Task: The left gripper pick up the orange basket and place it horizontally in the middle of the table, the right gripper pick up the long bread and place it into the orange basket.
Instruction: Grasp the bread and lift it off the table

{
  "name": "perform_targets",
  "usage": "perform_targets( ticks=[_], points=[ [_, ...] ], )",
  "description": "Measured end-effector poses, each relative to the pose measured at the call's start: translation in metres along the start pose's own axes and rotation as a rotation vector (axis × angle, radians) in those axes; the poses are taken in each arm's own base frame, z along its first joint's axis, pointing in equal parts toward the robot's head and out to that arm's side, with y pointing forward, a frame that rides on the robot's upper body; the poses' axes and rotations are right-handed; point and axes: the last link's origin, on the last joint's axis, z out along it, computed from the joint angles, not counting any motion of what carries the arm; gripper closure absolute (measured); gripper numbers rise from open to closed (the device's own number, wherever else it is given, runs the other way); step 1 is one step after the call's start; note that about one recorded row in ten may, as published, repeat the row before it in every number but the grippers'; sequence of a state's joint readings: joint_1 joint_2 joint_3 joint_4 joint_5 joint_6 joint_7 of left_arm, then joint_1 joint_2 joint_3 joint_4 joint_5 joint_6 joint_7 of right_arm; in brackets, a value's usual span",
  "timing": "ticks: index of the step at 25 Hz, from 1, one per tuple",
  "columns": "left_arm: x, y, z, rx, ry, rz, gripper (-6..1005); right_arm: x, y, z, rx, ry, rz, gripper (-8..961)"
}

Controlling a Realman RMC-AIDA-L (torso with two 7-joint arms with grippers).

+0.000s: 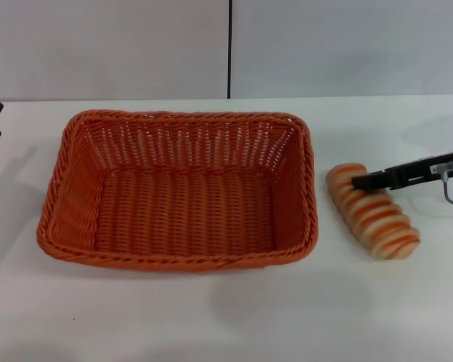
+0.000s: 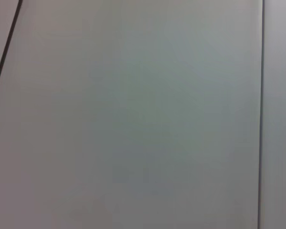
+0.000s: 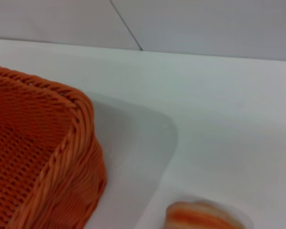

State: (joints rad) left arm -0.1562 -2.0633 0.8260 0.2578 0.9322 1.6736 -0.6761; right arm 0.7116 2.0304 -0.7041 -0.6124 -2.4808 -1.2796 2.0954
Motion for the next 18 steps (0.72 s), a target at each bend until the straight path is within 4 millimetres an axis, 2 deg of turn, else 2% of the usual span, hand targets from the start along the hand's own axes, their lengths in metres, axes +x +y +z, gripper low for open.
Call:
perform_targets(
  ticks=[11, 18],
  points=[
    [0.0, 0.001, -0.001, -0.002, 0.004, -0.007, 229, -0.006, -0.001, -0.01, 0.004, -0.035, -0.012, 632],
    [0.001, 0.004, -0.003, -0.005, 0.015, -0.016, 229, -0.016, 0.008, -0.033, -0.036, -0.11, -0.037, 721]
  ],
)
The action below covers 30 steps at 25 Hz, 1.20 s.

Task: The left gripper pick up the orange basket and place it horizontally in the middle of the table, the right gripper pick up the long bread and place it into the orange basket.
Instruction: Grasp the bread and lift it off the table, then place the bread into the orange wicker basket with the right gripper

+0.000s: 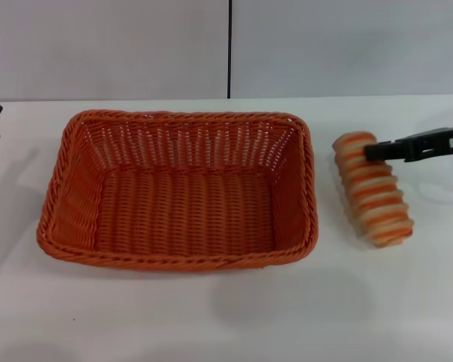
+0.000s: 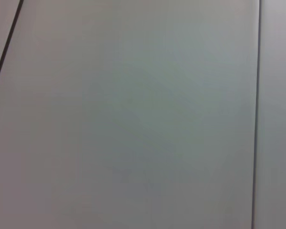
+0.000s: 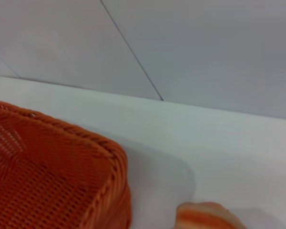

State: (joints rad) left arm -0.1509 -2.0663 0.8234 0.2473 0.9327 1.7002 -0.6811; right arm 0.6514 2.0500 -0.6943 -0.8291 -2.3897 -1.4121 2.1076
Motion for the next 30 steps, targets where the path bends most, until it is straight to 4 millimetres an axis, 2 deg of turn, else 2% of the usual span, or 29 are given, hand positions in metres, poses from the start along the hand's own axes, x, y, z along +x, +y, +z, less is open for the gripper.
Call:
perform_targets(
  ticks=[4, 6, 8, 14, 15, 16, 17, 18, 19, 20, 21, 22, 24, 25, 26, 27, 30],
  points=[
    [0.0, 0.0, 0.0, -0.002, 0.0, -0.001, 229, -0.008, 0.006, -0.014, 0.004, -0.015, -0.019, 755],
    [0.0, 0.001, 0.0, -0.005, 0.001, -0.002, 229, -0.018, 0.011, -0.034, 0.036, -0.044, -0.043, 762],
    [0.0, 0.002, -0.001, -0.006, 0.005, -0.008, 229, -0.023, 0.015, -0.041, 0.04, -0.052, -0.055, 769],
    [0.001, 0.003, -0.002, -0.009, 0.014, -0.01, 229, -0.06, 0.049, -0.094, 0.082, -0.148, -0.172, 790],
    [0.001, 0.003, -0.002, -0.009, 0.015, -0.01, 229, -0.065, 0.057, -0.101, 0.082, -0.169, -0.195, 794],
    [0.002, 0.003, -0.002, -0.008, 0.016, -0.009, 229, -0.075, 0.073, -0.107, 0.032, -0.21, -0.242, 805],
    [0.002, 0.003, -0.002, -0.008, 0.016, -0.009, 229, -0.075, 0.073, -0.107, 0.032, -0.21, -0.242, 815],
    [0.002, 0.003, -0.002, -0.008, 0.017, -0.009, 229, -0.078, 0.08, -0.107, -0.006, -0.221, -0.263, 826],
    [0.002, 0.002, -0.002, -0.007, 0.018, -0.008, 229, -0.084, 0.096, -0.101, -0.109, -0.236, -0.302, 837],
    [0.002, 0.003, -0.002, -0.008, 0.019, -0.009, 229, -0.084, 0.096, -0.101, -0.109, -0.236, -0.302, 839],
    [0.001, 0.004, -0.003, -0.009, 0.021, -0.01, 229, -0.087, 0.11, -0.086, -0.198, -0.208, -0.333, 841],
    [0.001, 0.004, -0.003, -0.009, 0.021, -0.01, 229, -0.087, 0.11, -0.086, -0.198, -0.208, -0.333, 843],
    [0.001, 0.005, -0.004, -0.01, 0.024, -0.011, 229, -0.086, 0.119, -0.066, -0.262, -0.158, -0.358, 848],
    [0.001, 0.005, -0.004, -0.011, 0.026, -0.011, 229, -0.086, 0.122, -0.058, -0.28, -0.14, -0.366, 850],
    [0.001, 0.005, -0.004, -0.011, 0.026, -0.011, 229, -0.085, 0.124, -0.034, -0.31, -0.109, -0.389, 852],
    [0.001, 0.005, -0.004, -0.011, 0.026, -0.012, 229, -0.085, 0.124, -0.034, -0.31, -0.109, -0.389, 859],
    [0.002, 0.006, -0.005, -0.011, 0.028, -0.013, 229, -0.084, 0.12, -0.007, -0.325, -0.103, -0.42, 865]
  ],
)
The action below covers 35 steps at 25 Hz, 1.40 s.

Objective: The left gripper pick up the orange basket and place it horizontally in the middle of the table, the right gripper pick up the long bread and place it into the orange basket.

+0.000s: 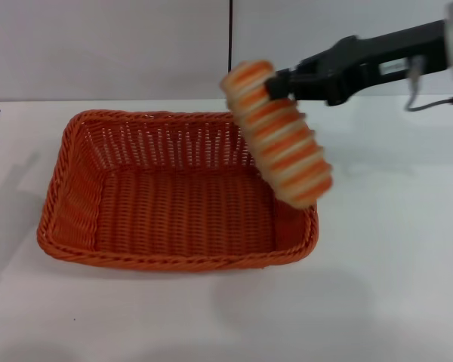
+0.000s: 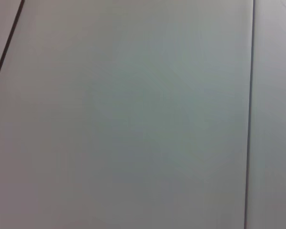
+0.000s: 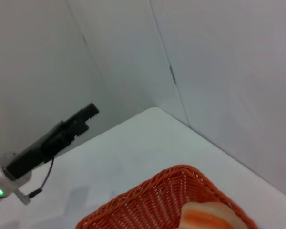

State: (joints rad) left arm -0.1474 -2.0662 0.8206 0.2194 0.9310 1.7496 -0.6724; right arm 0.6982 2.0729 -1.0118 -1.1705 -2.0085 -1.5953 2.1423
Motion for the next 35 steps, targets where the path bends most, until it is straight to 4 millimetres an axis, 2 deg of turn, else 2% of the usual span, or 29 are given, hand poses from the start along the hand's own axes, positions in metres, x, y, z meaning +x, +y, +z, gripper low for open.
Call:
perform_targets(
  ticks=[3, 4, 7, 14, 17, 18, 24, 25, 27, 28, 29, 30, 31, 32, 33, 35],
  points=[
    [0.001, 0.001, -0.001, -0.001, 0.003, -0.001, 229, 0.004, -0.01, 0.011, 0.006, -0.054, -0.047, 866],
    [0.001, 0.001, -0.003, -0.003, 0.007, -0.001, 229, 0.004, -0.012, 0.013, -0.003, -0.122, -0.08, 866],
    [0.002, 0.002, -0.005, -0.004, 0.012, -0.004, 229, 0.002, -0.013, 0.013, -0.022, -0.214, -0.107, 825],
    [0.001, 0.004, -0.005, -0.003, 0.015, -0.011, 229, 0.0, -0.01, 0.021, -0.058, -0.22, -0.126, 730],
    [0.001, 0.004, -0.005, -0.003, 0.015, -0.014, 229, 0.002, -0.009, 0.026, -0.073, -0.21, -0.117, 567],
    [0.0, 0.005, -0.005, -0.003, 0.015, -0.017, 229, 0.004, -0.01, 0.025, -0.07, -0.211, -0.113, 512],
    [0.001, 0.005, -0.008, -0.002, 0.018, -0.015, 229, 0.016, -0.015, 0.006, 0.009, -0.235, -0.114, 485],
    [0.002, 0.005, -0.009, -0.001, 0.017, -0.01, 229, 0.022, -0.017, 0.0, 0.038, -0.241, -0.114, 481],
    [0.002, 0.005, -0.012, 0.004, 0.015, 0.011, 229, 0.046, -0.022, -0.023, 0.146, -0.286, -0.127, 481],
    [0.002, 0.005, -0.014, 0.007, 0.013, 0.031, 229, 0.056, -0.023, -0.03, 0.176, -0.306, -0.132, 480],
    [0.002, 0.005, -0.014, 0.007, 0.013, 0.031, 229, 0.056, -0.023, -0.03, 0.176, -0.306, -0.132, 480],
    [0.002, 0.005, -0.018, 0.015, 0.008, 0.065, 229, 0.079, -0.023, -0.044, 0.233, -0.399, -0.136, 480],
    [0.002, 0.005, -0.019, 0.018, 0.006, 0.076, 229, 0.079, -0.023, -0.044, 0.233, -0.399, -0.136, 480],
    [0.002, 0.005, -0.021, 0.022, 0.003, 0.087, 229, 0.09, -0.022, -0.049, 0.261, -0.442, -0.14, 481],
    [0.002, 0.005, -0.023, 0.026, 0.001, 0.094, 229, 0.118, -0.021, -0.06, 0.339, -0.553, -0.15, 481],
    [0.002, 0.004, -0.027, 0.037, -0.003, 0.103, 229, 0.146, -0.02, -0.069, 0.445, -0.671, -0.165, 481]
  ],
)
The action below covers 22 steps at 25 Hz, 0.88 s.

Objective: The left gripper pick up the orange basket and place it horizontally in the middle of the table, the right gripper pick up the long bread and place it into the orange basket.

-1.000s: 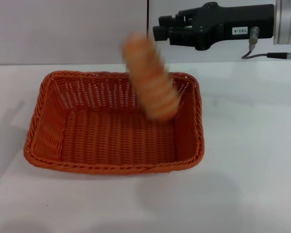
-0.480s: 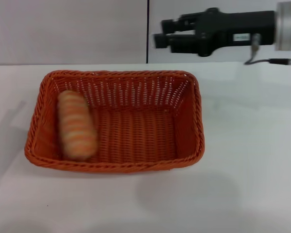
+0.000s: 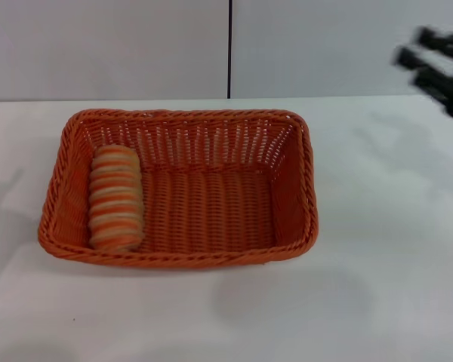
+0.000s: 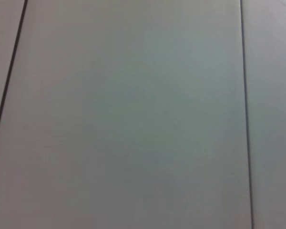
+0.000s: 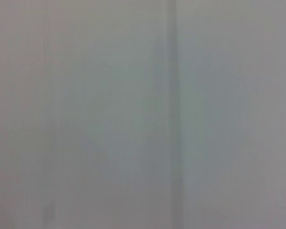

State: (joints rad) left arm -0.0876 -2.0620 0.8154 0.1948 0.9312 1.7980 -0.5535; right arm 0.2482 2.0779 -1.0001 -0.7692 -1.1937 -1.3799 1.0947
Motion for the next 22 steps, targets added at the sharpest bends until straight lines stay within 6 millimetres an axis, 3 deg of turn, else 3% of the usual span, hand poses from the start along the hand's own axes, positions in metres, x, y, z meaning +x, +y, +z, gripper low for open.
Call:
perform_targets(
  ticks=[2, 3, 4, 5, 10, 22],
  points=[
    [0.0, -0.001, -0.002, 0.007, -0.001, 0.004, 229, 0.007, 0.0, -0.01, 0.055, -0.047, -0.008, 482],
    [0.001, -0.002, -0.004, 0.018, -0.001, 0.022, 229, 0.024, 0.003, -0.03, 0.181, -0.134, -0.045, 482],
    [0.001, -0.002, -0.004, 0.018, -0.001, 0.022, 229, 0.024, 0.003, -0.03, 0.181, -0.134, -0.045, 482],
    [0.001, -0.003, -0.005, 0.024, -0.001, 0.04, 229, 0.036, 0.006, -0.047, 0.318, -0.201, -0.102, 482],
    [0.003, -0.01, -0.011, 0.084, -0.001, 0.099, 229, 0.045, 0.01, -0.073, 0.573, -0.295, -0.153, 483],
    [-0.005, -0.013, -0.025, 0.226, -0.025, 0.143, 229, 0.045, 0.006, -0.072, 0.634, -0.321, -0.134, 483]
  ],
)
